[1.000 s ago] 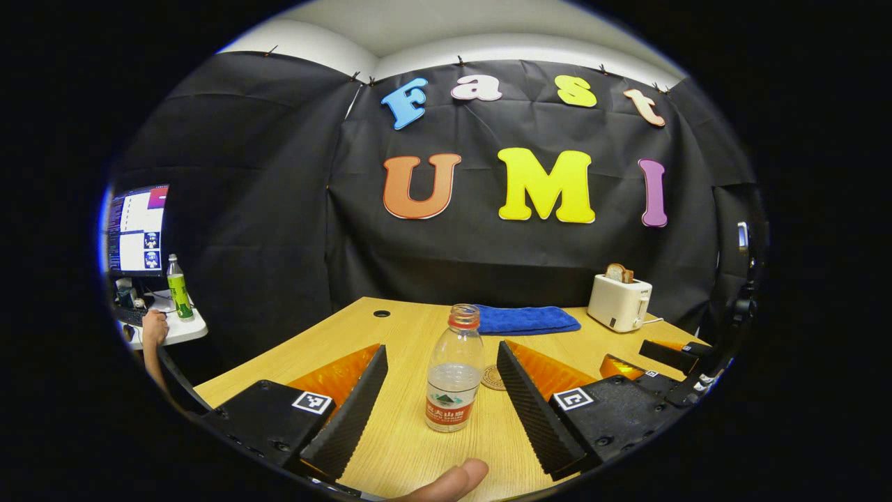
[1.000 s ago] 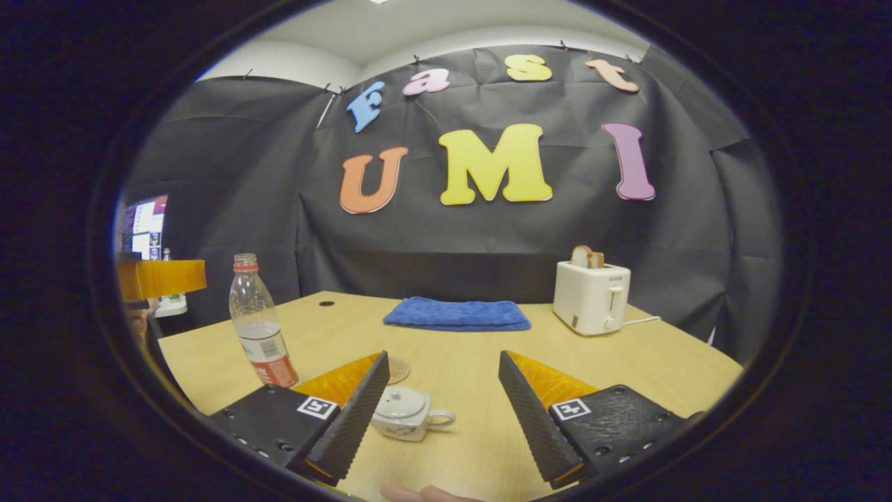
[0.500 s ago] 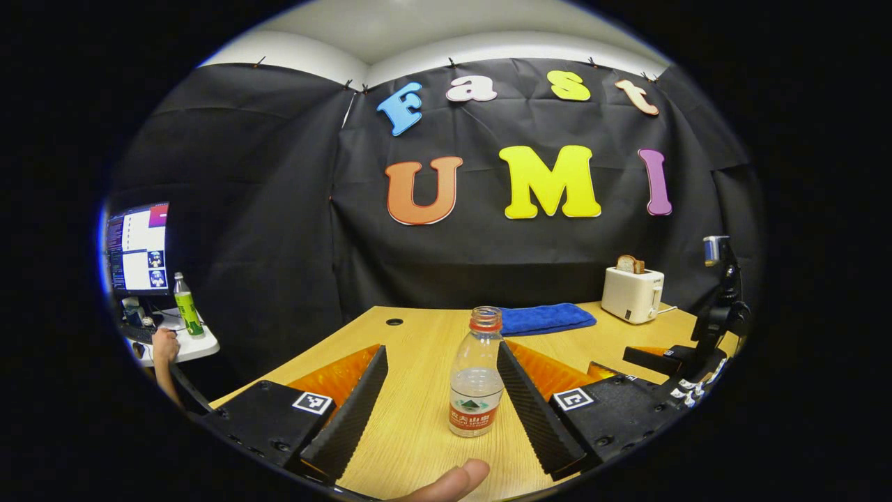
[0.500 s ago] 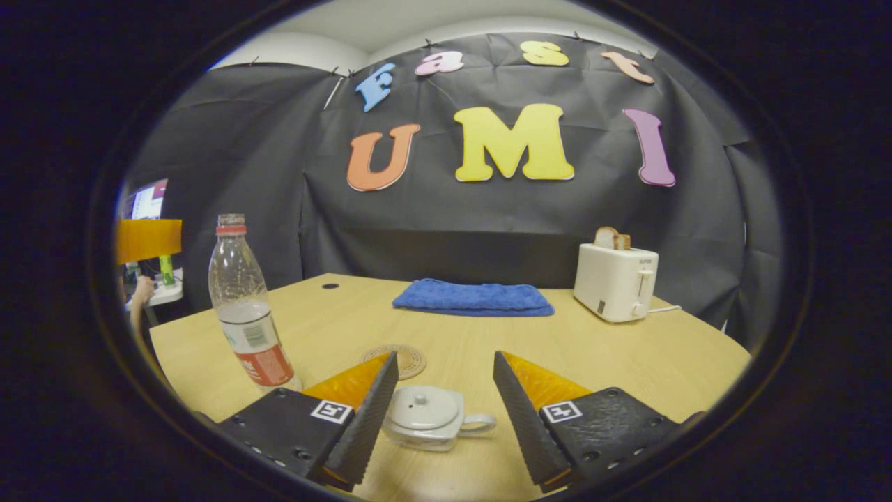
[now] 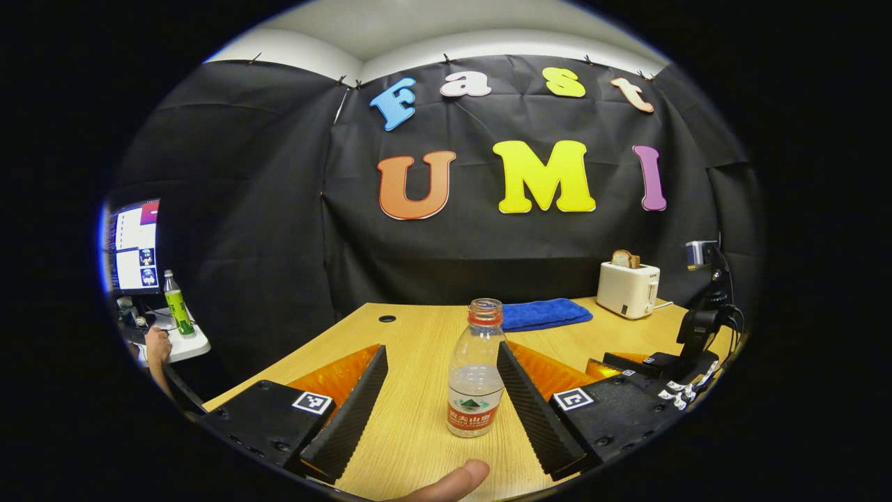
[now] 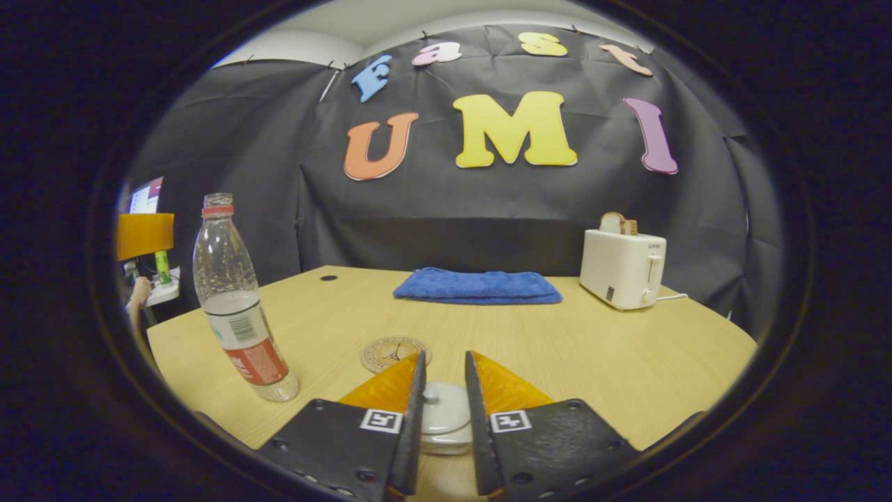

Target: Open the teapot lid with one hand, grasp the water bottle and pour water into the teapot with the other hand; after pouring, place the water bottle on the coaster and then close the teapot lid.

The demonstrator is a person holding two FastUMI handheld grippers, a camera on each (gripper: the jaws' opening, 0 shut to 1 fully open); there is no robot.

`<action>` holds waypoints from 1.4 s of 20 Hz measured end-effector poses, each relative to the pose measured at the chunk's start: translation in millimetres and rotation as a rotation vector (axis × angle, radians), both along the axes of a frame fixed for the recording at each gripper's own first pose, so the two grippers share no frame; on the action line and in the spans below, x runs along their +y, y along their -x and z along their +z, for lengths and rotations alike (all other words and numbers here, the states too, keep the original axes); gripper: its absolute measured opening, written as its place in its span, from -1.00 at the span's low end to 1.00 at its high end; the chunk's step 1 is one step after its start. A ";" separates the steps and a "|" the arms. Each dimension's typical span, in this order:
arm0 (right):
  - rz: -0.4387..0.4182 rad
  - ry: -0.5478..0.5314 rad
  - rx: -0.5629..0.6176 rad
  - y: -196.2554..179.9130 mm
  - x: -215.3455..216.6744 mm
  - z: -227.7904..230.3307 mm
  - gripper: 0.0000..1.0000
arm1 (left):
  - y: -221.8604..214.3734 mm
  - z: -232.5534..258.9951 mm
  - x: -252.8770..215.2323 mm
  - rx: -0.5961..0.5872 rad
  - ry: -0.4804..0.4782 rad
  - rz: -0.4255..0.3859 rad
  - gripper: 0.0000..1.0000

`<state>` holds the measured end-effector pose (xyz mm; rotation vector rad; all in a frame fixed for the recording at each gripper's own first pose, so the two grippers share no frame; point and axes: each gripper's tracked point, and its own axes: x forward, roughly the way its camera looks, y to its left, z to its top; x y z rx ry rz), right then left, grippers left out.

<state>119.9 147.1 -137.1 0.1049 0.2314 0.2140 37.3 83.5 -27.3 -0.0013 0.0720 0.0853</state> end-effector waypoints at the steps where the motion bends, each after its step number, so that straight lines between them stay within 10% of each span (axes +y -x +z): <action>1: -0.001 0.003 -0.004 -1.6 0.3 -0.2 -0.55 | 0.7 -2.5 -0.7 0.006 0.000 -0.003 0.98; 11: 0.009 -0.014 -0.002 -3.5 4.1 3.0 -0.99 | -10.5 -27.6 -14.6 0.039 0.041 -0.094 0.98; 28: -0.119 -0.028 -0.153 55.4 -101.4 93.3 -1.00 | -46.7 -66.9 -41.5 -0.019 0.050 -0.184 0.99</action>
